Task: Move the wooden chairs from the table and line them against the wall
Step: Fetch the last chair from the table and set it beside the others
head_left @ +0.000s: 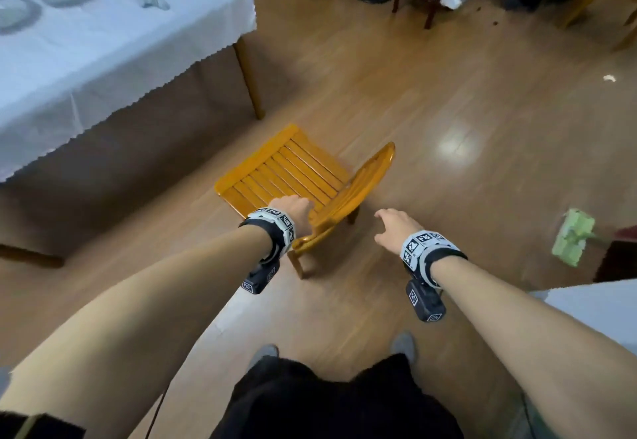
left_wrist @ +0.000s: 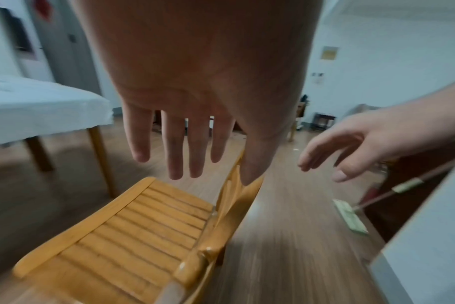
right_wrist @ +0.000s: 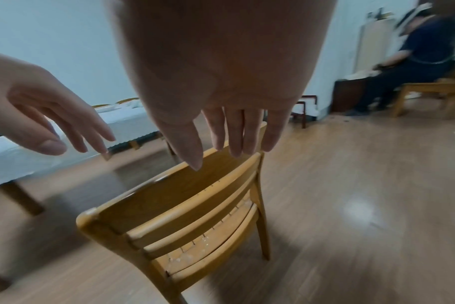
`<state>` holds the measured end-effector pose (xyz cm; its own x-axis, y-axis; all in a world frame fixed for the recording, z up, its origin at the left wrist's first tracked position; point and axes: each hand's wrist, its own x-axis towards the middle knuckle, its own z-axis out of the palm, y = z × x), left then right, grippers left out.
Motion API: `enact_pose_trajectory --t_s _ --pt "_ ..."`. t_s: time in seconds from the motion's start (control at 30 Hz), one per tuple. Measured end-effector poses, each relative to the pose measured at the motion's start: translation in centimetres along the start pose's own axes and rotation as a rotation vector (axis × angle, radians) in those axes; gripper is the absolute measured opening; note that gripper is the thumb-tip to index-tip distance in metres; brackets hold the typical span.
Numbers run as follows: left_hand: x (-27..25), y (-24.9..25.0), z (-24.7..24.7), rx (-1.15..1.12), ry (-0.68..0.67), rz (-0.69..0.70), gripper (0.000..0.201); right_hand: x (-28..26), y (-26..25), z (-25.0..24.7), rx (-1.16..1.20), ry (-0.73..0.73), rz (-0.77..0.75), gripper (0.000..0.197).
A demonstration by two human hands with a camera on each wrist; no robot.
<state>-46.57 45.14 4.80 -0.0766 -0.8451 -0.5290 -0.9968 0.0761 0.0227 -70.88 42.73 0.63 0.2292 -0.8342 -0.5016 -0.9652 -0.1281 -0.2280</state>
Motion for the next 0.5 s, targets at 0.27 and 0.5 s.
enact_pose_trajectory --t_s 0.27,0.5 --pt "0.1 4.1 1.5 -0.342 0.022 -0.37 0.063 7.0 3.2 -5.1 -0.324 -0.086 -0.344 0.052" --pt "4.8 5.9 4.1 -0.464 -0.043 -0.453 0.047 12.9 2.1 -6.0 -0.472 -0.041 -0.567 0.069"
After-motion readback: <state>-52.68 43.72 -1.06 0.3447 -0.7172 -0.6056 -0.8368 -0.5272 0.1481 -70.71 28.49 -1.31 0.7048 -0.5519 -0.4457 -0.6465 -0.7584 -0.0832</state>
